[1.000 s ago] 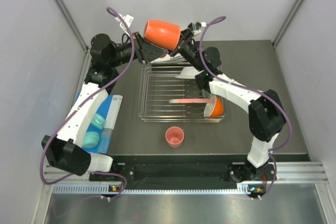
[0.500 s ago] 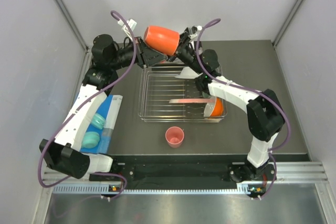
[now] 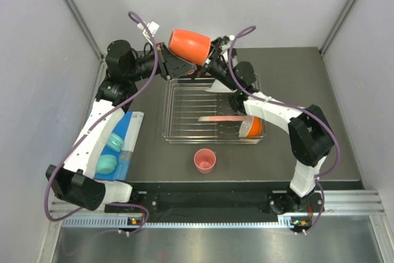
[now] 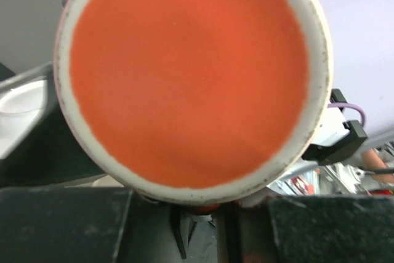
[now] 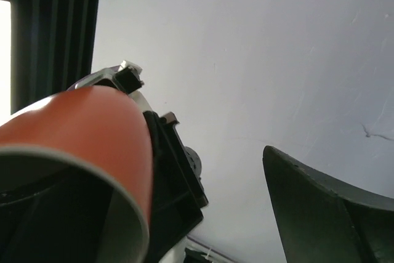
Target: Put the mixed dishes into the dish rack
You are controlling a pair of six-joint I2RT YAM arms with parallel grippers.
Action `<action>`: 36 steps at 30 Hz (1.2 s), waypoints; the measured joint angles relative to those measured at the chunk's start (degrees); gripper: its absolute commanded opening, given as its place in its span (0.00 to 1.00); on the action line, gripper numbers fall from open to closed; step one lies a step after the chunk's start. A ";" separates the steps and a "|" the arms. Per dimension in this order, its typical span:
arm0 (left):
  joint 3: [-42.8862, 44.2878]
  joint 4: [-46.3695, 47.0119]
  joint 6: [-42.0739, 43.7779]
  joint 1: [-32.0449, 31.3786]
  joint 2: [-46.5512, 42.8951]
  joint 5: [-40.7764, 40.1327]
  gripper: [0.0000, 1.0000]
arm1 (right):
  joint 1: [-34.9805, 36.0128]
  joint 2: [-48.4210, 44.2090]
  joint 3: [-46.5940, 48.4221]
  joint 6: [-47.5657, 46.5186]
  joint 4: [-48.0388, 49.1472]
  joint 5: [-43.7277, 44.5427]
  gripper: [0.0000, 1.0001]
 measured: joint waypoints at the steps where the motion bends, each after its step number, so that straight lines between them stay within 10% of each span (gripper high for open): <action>1: 0.09 -0.28 0.22 0.24 -0.02 -0.13 0.00 | -0.09 -0.20 -0.87 0.11 0.24 -0.04 1.00; 23: 2.40 -17.90 19.93 2.14 -2.91 -23.82 0.00 | -12.96 -32.00 -37.16 -4.52 -5.51 -8.07 1.00; 36: -9.16 -19.39 29.18 -11.91 0.98 -41.57 0.00 | -24.09 -66.86 -24.87 -29.42 -47.95 -6.88 1.00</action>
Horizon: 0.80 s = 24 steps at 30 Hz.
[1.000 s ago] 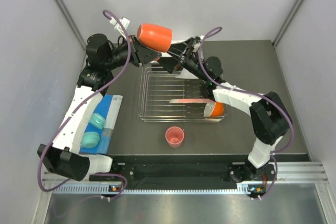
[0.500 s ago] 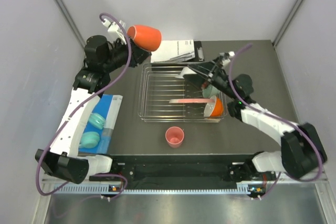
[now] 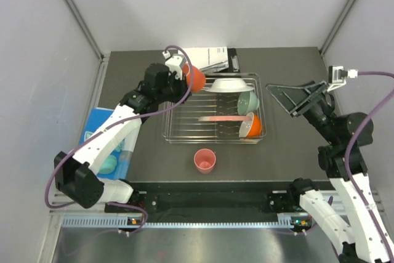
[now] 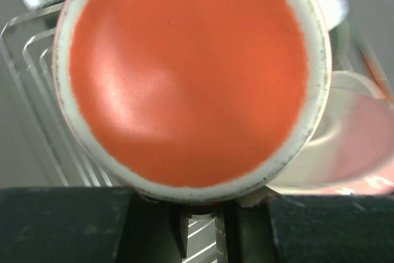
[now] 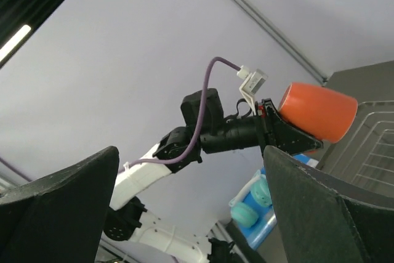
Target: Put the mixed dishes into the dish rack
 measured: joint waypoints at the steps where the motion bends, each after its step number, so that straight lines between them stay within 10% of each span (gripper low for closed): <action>1: -0.92 -0.11 0.02 0.00 0.61 -1.36 0.00 | -0.33 -1.33 0.33 -1.11 -1.73 -0.02 1.00; 24: -1.60 1.42 -1.55 0.13 14.88 -16.70 0.00 | -5.88 -1.75 -2.82 -7.19 -16.52 -2.14 1.00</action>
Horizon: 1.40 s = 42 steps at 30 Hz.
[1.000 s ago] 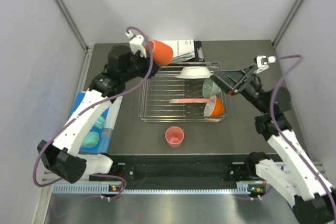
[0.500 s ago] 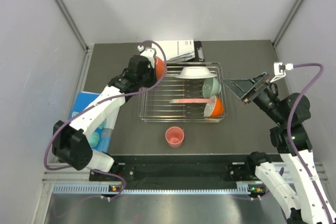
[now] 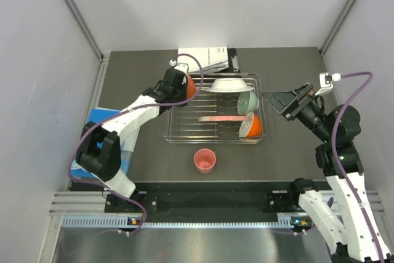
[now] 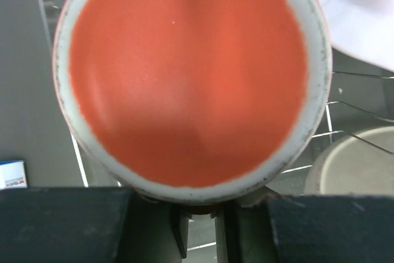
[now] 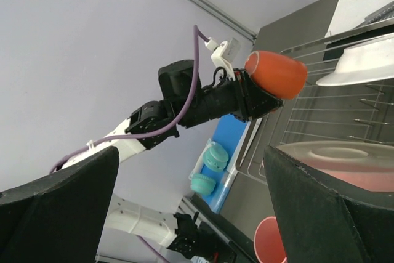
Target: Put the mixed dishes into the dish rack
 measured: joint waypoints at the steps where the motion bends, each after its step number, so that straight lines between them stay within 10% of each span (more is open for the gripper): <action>1: 0.00 0.28 -0.02 -0.04 0.87 -0.13 0.00 | -0.02 0.17 0.00 0.00 0.00 -0.09 1.00; 29: 0.96 3.63 2.40 0.20 13.49 -3.80 0.00 | -0.37 1.57 -2.36 -4.07 -1.75 2.25 1.00; 30: 0.96 3.74 2.43 0.24 13.62 -3.82 0.04 | -0.37 1.57 -2.36 -4.07 -1.75 2.25 1.00; 32: 1.25 3.76 2.40 0.24 13.90 -3.82 0.41 | -0.37 1.57 -2.36 -4.07 -1.75 2.25 1.00; 37: 2.54 2.95 2.32 0.24 15.17 -3.89 0.80 | -0.37 1.62 -2.36 -4.07 -1.79 2.25 1.00; 42: 2.58 2.16 1.53 0.15 15.08 -3.15 0.89 | -0.37 2.01 -1.55 -5.14 -3.54 2.47 1.00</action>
